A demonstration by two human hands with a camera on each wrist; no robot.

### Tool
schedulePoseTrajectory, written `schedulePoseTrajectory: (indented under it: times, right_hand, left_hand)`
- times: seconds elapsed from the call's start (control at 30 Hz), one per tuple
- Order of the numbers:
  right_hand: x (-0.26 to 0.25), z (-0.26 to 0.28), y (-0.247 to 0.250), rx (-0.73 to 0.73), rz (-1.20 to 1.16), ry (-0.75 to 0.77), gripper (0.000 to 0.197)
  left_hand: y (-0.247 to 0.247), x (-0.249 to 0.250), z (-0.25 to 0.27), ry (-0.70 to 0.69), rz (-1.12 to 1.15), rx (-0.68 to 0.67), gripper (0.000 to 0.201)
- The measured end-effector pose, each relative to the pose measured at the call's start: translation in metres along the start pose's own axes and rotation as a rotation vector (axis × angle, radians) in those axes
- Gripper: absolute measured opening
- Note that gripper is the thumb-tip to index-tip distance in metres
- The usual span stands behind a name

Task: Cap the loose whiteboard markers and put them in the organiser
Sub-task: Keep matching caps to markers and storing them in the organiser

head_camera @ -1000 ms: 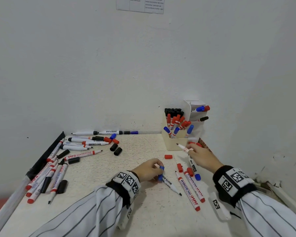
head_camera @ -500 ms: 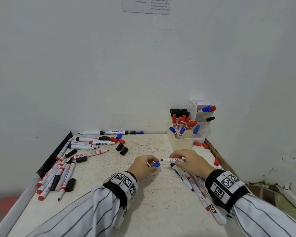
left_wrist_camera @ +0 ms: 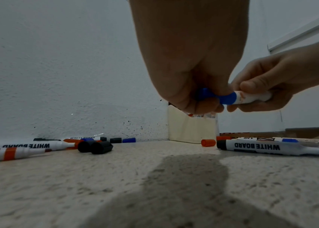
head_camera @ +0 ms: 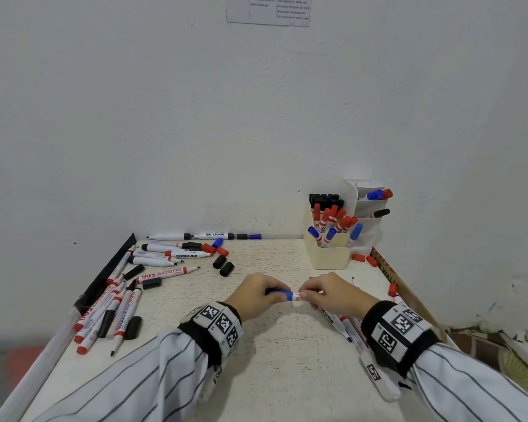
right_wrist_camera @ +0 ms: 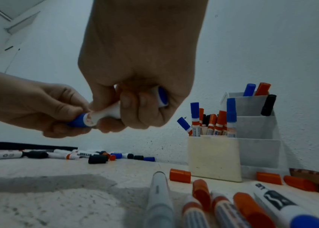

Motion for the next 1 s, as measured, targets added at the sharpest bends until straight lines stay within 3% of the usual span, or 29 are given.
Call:
schedulePoseTrajectory:
  times: [0.13, 0.37, 0.57, 0.67, 0.77, 0.87, 1.0]
  right_hand:
    - [0.004, 0.001, 0.002, 0.051, 0.019, 0.084, 0.017]
    - [0.006, 0.0, 0.006, 0.102, -0.028, 0.149, 0.015]
    - [0.011, 0.001, 0.006, 0.118, -0.006, 0.171, 0.018]
    - [0.014, 0.002, 0.009, 0.096, 0.022, 0.157, 0.018]
    - [0.017, 0.004, 0.019, 0.098, 0.087, 0.103, 0.025]
    - [0.026, 0.005, 0.043, 0.306, 0.082, 0.013, 0.018]
    - [0.04, 0.002, 0.076, 0.698, -0.085, -0.011, 0.014]
  left_hand:
    - [-0.002, 0.0, -0.002, 0.067, 0.023, -0.032, 0.027]
    - [-0.005, 0.007, -0.003, 0.141, 0.299, -0.061, 0.029]
    - [-0.008, 0.015, -0.009, 0.289, 0.294, -0.167, 0.039]
    - [-0.011, 0.02, -0.012, 0.323, 0.364, -0.205, 0.035]
    - [-0.016, 0.024, -0.016, 0.339, 0.512, -0.145, 0.026]
    - [-0.025, 0.029, -0.023, 0.328, 0.323, -0.13, 0.038]
    - [-0.046, 0.032, -0.03, 0.056, -0.26, -0.322, 0.048]
Point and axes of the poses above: each hand's wrist, its own z-axis away from the middle knuckle, its own y-axis out of the back of the hand, x = y × z, the point moved 1 cm from there along -z, towards the middle knuckle, and after that the axes turned 5 degrees about y, right-handed, at the moved point
